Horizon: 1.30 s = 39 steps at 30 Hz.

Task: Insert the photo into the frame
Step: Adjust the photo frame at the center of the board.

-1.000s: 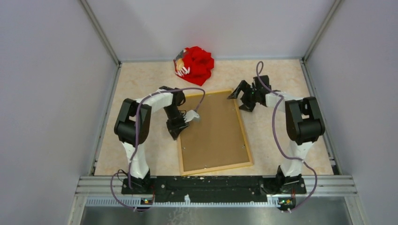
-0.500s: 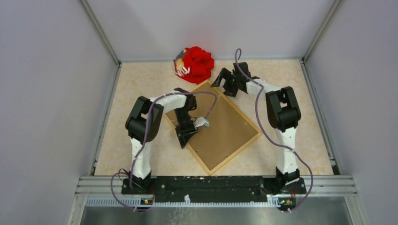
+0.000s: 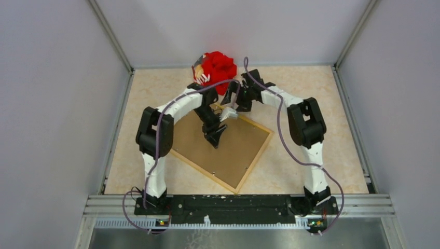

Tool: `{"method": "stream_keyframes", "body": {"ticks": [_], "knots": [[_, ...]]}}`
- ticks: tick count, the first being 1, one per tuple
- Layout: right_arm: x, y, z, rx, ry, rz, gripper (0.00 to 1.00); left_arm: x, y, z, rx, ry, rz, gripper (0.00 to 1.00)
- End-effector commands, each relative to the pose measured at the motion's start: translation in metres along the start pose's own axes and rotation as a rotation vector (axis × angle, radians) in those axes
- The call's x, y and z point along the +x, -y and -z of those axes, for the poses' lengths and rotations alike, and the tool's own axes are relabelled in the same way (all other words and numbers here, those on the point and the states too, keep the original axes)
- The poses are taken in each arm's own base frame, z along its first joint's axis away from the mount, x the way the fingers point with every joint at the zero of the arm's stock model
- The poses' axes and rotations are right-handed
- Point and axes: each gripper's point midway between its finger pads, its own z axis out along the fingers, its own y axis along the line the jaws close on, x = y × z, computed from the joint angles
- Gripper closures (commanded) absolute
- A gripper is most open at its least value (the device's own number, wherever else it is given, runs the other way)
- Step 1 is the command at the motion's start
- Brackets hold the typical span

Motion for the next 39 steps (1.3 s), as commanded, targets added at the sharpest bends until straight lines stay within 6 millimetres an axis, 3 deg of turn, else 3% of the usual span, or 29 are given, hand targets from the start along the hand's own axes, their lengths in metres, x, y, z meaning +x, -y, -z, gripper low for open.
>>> {"method": "stream_keyframes", "body": {"ticks": [1, 4, 8, 11, 14, 16, 17, 20, 25, 32, 39], "knots": [[-0.04, -0.009, 0.101, 0.034, 0.141, 0.027, 0.01, -0.023, -0.031, 0.097, -0.202, 0.23, -0.046, 0.31], [-0.03, 0.012, 0.135, 0.118, 0.176, 0.021, 0.01, -0.003, -0.088, 0.152, -0.36, 0.301, 0.072, 0.32], [0.019, 0.046, 0.163, 0.234, 0.146, -0.008, 0.01, 0.053, -0.161, 0.213, -0.553, 0.357, 0.287, 0.35], [0.061, 0.061, 0.189, 0.245, 0.144, -0.038, 0.01, 0.101, -0.191, 0.248, -0.635, 0.399, 0.415, 0.38], [0.103, 0.067, 0.216, 0.223, 0.149, -0.067, 0.01, 0.143, -0.207, 0.262, -0.718, 0.381, 0.488, 0.42], [0.127, 0.073, 0.225, 0.204, 0.141, -0.102, 0.01, 0.161, -0.209, 0.253, -0.726, 0.349, 0.503, 0.43], [0.139, 0.078, 0.228, 0.203, 0.134, -0.119, 0.01, 0.168, -0.208, 0.238, -0.7, 0.331, 0.516, 0.45], [0.17, 0.089, 0.225, 0.174, 0.1, -0.175, 0.01, 0.172, -0.2, 0.212, -0.622, 0.326, 0.539, 0.5], [0.187, 0.095, 0.204, 0.103, 0.066, -0.231, 0.01, 0.182, -0.194, 0.179, -0.569, 0.299, 0.559, 0.52], [0.157, 0.092, 0.173, 0.093, 0.052, -0.216, 0.01, 0.185, -0.167, 0.134, -0.474, 0.23, 0.537, 0.55], [0.099, 0.094, 0.165, 0.13, 0.093, -0.185, 0.01, 0.174, -0.115, 0.076, -0.314, 0.12, 0.426, 0.52]]}}
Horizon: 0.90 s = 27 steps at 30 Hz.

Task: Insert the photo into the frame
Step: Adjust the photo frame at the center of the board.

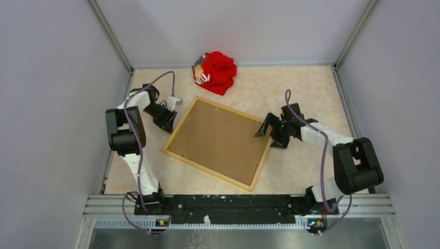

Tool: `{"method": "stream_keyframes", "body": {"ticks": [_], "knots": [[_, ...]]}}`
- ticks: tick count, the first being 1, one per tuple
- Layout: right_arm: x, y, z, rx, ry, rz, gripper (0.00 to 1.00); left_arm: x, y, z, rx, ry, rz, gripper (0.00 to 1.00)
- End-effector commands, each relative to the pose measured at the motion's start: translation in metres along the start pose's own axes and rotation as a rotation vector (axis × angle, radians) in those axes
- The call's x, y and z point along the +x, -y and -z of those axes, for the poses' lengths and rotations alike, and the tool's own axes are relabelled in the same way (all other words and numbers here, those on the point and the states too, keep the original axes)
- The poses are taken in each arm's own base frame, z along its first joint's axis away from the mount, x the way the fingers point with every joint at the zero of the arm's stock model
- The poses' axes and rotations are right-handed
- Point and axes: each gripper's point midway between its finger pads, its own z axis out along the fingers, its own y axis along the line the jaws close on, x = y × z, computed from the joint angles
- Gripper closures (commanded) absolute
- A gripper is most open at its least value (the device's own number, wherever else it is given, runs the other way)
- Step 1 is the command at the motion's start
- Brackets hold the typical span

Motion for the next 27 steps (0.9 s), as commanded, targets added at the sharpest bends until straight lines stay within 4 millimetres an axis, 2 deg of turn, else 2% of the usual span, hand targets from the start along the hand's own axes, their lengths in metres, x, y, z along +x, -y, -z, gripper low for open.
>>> {"method": "stream_keyframes", "body": {"ticks": [1, 4, 9, 12, 14, 16, 17, 20, 23, 27], "knots": [[-0.054, -0.027, 0.006, -0.056, 0.105, 0.057, 0.01, 0.032, 0.063, -0.028, 0.179, -0.139, -0.086, 0.51], [-0.068, -0.021, 0.008, -0.015, 0.122, 0.059, 0.01, 0.032, 0.08, -0.027, 0.218, -0.144, -0.118, 0.52], [-0.085, -0.006, 0.01, 0.043, 0.145, 0.064, 0.01, 0.031, 0.111, -0.015, 0.347, -0.113, -0.12, 0.54], [-0.1, 0.003, 0.012, 0.112, 0.155, 0.088, 0.02, 0.033, 0.113, -0.012, 0.35, -0.102, -0.122, 0.54], [-0.114, 0.007, 0.024, 0.189, 0.204, 0.113, 0.02, 0.03, 0.11, -0.009, 0.365, -0.074, -0.093, 0.53], [-0.125, -0.007, 0.042, 0.17, 0.278, 0.124, 0.05, 0.022, 0.102, -0.004, 0.373, -0.034, -0.049, 0.48], [-0.128, -0.02, 0.05, 0.124, 0.312, 0.119, 0.08, 0.016, 0.097, -0.001, 0.375, -0.01, -0.034, 0.46], [-0.122, -0.062, 0.061, -0.011, 0.37, 0.118, 0.16, 0.006, 0.091, -0.003, 0.397, 0.02, 0.014, 0.45], [-0.095, -0.105, 0.044, -0.108, 0.321, 0.142, 0.18, 0.0, 0.085, -0.011, 0.408, 0.035, 0.05, 0.47], [-0.053, -0.155, -0.001, -0.218, 0.204, 0.16, 0.19, 0.001, 0.082, -0.025, 0.434, 0.028, 0.093, 0.61]]}}
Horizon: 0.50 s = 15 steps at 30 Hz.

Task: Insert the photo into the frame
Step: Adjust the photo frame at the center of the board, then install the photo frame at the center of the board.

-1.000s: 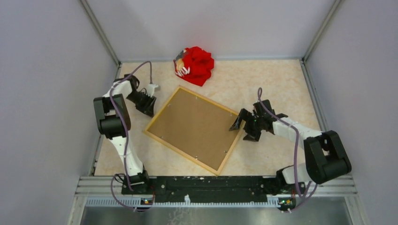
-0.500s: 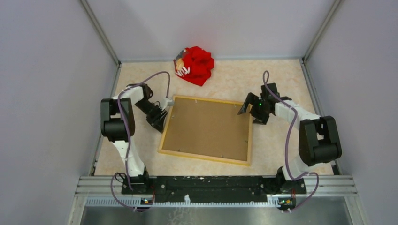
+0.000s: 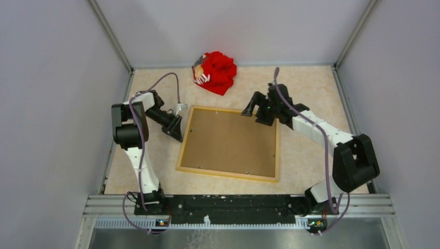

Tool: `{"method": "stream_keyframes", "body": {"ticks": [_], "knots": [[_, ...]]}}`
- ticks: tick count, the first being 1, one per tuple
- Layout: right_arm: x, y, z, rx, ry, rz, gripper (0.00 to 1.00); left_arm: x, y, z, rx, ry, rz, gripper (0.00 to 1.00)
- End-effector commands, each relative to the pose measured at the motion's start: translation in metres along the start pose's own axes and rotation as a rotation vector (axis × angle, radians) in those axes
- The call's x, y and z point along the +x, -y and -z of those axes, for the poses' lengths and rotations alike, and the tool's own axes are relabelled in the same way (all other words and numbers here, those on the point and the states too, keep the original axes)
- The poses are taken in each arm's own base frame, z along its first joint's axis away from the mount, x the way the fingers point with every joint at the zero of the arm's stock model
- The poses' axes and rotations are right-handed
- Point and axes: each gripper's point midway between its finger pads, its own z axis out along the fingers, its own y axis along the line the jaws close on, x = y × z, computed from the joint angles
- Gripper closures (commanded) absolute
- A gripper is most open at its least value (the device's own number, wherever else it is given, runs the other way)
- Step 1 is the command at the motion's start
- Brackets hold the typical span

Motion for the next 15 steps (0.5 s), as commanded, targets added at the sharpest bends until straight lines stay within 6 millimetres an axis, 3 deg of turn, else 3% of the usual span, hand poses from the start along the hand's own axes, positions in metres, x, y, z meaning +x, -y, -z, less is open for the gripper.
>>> {"method": "stream_keyframes", "body": {"ticks": [1, 4, 11, 15], "knots": [[0.034, -0.073, -0.036, -0.162, -0.073, -0.016, 0.19, -0.011, 0.001, -0.011, 0.07, 0.047, 0.033, 0.65], [0.061, -0.099, -0.069, -0.194, -0.147, -0.001, 0.19, -0.014, 0.005, -0.013, 0.106, 0.064, 0.037, 0.69], [0.099, -0.156, -0.12, -0.293, -0.23, 0.006, 0.2, -0.009, -0.002, -0.017, 0.084, 0.051, 0.044, 0.76], [0.12, -0.17, -0.148, -0.317, -0.276, -0.019, 0.24, -0.004, -0.008, -0.021, 0.058, 0.038, 0.055, 0.78]]}}
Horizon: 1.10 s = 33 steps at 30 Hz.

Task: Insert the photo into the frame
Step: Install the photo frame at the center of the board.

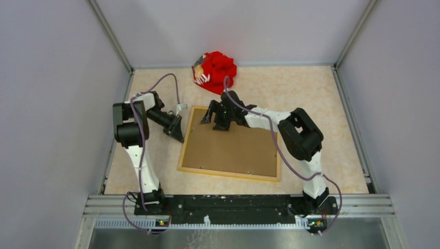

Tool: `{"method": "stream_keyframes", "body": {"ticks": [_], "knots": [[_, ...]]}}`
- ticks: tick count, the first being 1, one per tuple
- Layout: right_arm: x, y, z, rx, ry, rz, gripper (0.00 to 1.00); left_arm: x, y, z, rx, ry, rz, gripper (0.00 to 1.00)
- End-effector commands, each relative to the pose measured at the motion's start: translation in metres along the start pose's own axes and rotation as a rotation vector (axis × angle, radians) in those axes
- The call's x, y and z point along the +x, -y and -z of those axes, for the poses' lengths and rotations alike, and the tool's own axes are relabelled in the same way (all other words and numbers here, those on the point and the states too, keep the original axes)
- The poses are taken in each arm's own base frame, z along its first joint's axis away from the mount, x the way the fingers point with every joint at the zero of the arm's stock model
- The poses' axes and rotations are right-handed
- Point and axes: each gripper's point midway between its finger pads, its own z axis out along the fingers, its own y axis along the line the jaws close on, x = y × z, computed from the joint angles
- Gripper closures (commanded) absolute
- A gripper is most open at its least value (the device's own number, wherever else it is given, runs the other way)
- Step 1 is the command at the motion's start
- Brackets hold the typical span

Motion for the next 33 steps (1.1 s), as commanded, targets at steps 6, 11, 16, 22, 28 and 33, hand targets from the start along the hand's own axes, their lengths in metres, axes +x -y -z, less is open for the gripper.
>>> {"method": "stream_keyframes", "body": {"ticks": [6, 11, 16, 22, 28, 33], "knots": [[0.01, -0.052, -0.052, -0.142, -0.031, -0.032, 0.27, -0.003, -0.019, -0.008, -0.053, 0.014, -0.046, 0.78], [0.02, -0.056, -0.063, -0.143, -0.051, -0.038, 0.28, -0.003, -0.02, -0.006, -0.067, 0.011, -0.055, 0.78], [0.025, -0.056, -0.069, -0.152, -0.065, -0.064, 0.29, -0.003, -0.02, -0.005, -0.075, 0.012, -0.062, 0.78], [0.031, -0.058, -0.078, -0.151, -0.078, -0.068, 0.3, -0.002, -0.02, -0.006, -0.076, 0.01, -0.062, 0.78], [0.029, -0.058, -0.082, -0.152, -0.07, -0.079, 0.31, -0.004, -0.02, -0.004, -0.077, 0.012, -0.068, 0.78], [0.028, -0.06, -0.084, -0.157, -0.07, -0.089, 0.32, -0.004, -0.02, -0.003, -0.081, 0.011, -0.071, 0.79]]}}
